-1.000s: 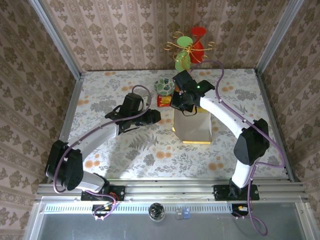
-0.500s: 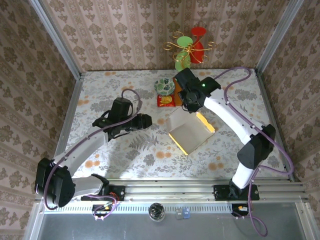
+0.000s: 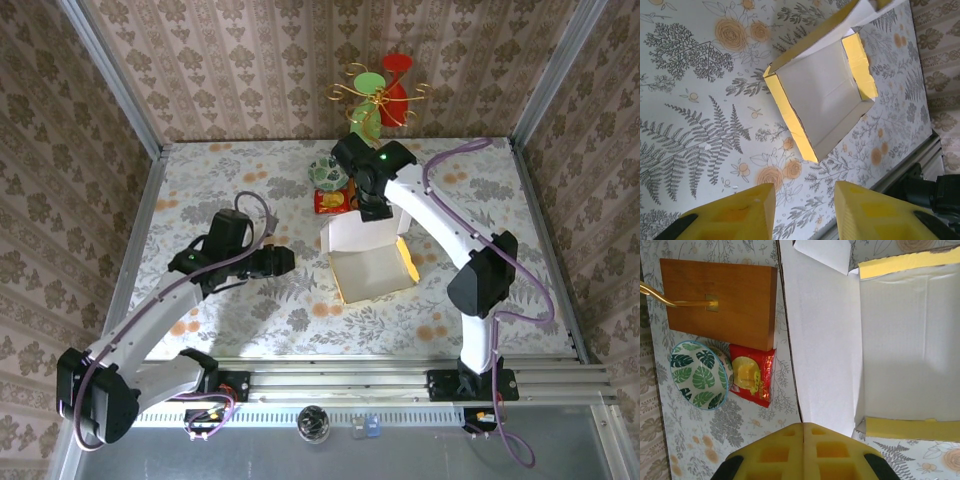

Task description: Fold the paper box

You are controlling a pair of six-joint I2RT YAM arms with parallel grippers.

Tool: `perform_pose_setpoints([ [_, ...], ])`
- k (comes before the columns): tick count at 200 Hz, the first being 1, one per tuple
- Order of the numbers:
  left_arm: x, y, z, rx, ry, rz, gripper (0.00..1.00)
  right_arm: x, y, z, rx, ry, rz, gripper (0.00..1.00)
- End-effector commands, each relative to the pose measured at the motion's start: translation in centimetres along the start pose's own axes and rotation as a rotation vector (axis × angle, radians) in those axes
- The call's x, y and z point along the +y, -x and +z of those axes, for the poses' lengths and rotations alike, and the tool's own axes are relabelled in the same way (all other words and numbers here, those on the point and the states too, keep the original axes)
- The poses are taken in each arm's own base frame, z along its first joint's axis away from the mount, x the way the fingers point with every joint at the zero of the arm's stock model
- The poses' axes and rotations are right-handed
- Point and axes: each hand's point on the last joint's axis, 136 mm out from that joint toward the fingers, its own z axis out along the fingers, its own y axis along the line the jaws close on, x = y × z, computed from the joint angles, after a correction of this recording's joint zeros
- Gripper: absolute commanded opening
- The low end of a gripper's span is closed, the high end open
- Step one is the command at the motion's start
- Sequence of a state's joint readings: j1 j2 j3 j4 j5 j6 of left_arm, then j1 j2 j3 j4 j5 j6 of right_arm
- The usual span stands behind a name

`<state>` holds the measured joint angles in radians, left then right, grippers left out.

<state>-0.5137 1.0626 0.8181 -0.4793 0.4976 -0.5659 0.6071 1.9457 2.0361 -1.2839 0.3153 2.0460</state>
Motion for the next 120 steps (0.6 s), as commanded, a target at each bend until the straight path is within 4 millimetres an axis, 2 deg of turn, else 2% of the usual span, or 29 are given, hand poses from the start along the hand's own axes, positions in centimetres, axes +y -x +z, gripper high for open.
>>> perform_pose_setpoints([
  [1,0.5,-1.5,-0.5,0.039,0.002,0.02,0.37,0.3,0.4,-0.2,-0.05,0.021,0.298,0.03],
  [50,0.9,-1.1,0.0,0.034,0.004,0.025,0.39,1.0,0.6,-0.3,-0.049,0.084,0.195,0.19],
  [94,1.2,0.3,1.3,0.022,0.015,0.052,0.41,3.8,2.4,-1.5,-0.034,0.252,0.011,0.32],
  [120,1.4,1.4,2.2,0.023,0.027,0.086,0.45,5.9,4.3,-2.4,-0.016,0.394,-0.162,0.35],
])
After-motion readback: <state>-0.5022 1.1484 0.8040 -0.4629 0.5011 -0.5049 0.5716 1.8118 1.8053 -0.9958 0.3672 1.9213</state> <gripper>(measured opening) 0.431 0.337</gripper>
